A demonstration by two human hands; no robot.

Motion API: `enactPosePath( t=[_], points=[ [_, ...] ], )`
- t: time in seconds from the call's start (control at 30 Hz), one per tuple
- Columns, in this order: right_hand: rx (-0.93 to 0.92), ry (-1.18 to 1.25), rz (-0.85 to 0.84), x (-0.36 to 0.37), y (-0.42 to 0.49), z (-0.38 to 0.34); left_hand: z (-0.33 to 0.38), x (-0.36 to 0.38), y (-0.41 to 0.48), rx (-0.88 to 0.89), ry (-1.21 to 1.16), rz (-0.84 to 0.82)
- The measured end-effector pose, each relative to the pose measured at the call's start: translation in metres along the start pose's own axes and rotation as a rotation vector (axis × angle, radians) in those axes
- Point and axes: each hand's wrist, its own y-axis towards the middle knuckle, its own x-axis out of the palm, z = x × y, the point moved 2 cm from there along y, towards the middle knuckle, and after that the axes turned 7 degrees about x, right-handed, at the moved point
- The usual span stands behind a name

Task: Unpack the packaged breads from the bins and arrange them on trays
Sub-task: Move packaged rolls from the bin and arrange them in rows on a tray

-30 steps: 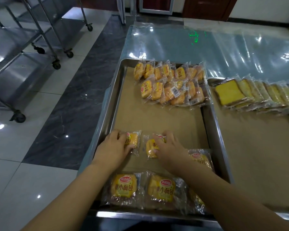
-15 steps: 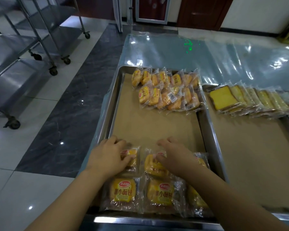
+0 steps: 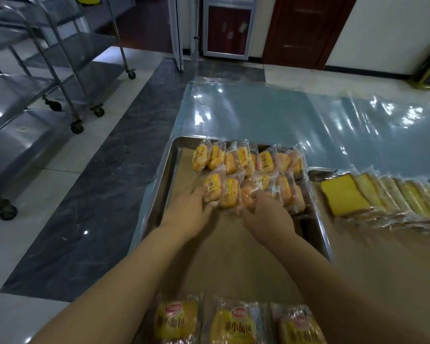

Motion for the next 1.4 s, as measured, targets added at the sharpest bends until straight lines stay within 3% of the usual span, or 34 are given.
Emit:
enactPosePath(
  t=[0.2, 0.43, 0.83, 0.97, 1.0, 1.07, 1.13, 1.2, 1.3, 1.4],
  points=[
    [0.014, 0.007, -0.052, 0.021, 0.020, 0.002, -0.003, 0.026, 0.029, -0.102, -0.117, -0.006],
    [0.095, 0.255, -0.129, 0.028, 0.015, 0.010, -0.005, 0.035, 0.015, -0.134, -0.150, 0.036],
    [0.180, 0.470, -0.375, 0.018, -0.050, 0.048, -0.021, 0.014, -0.058, 0.002, 0.172, 0.040],
    [0.083, 0.176, -0.565, 0.019, -0.072, 0.047, -0.024, 0.010, -0.075, 0.041, 0.174, 0.023],
    [0.050, 0.106, -0.525, 0.017, -0.073, 0.046, -0.024, 0.009, -0.078, 0.052, 0.161, 0.014],
    [-0.046, 0.020, -0.292, 0.009, -0.070, 0.044, -0.026, 0.007, -0.082, 0.065, 0.148, -0.014],
    [-0.229, 0.015, -0.107, 0.003, -0.068, 0.040, -0.027, 0.008, -0.084, 0.063, 0.163, -0.061],
    [-0.386, -0.017, -0.162, 0.008, -0.067, 0.034, -0.026, 0.009, -0.083, 0.054, 0.181, -0.109],
    [-0.376, -0.159, -0.339, 0.029, -0.071, 0.030, -0.020, 0.010, -0.079, 0.050, 0.166, -0.108],
    [-0.320, -0.202, -0.267, 0.040, -0.077, 0.030, -0.014, 0.011, -0.079, 0.040, 0.133, -0.099]
  ],
)
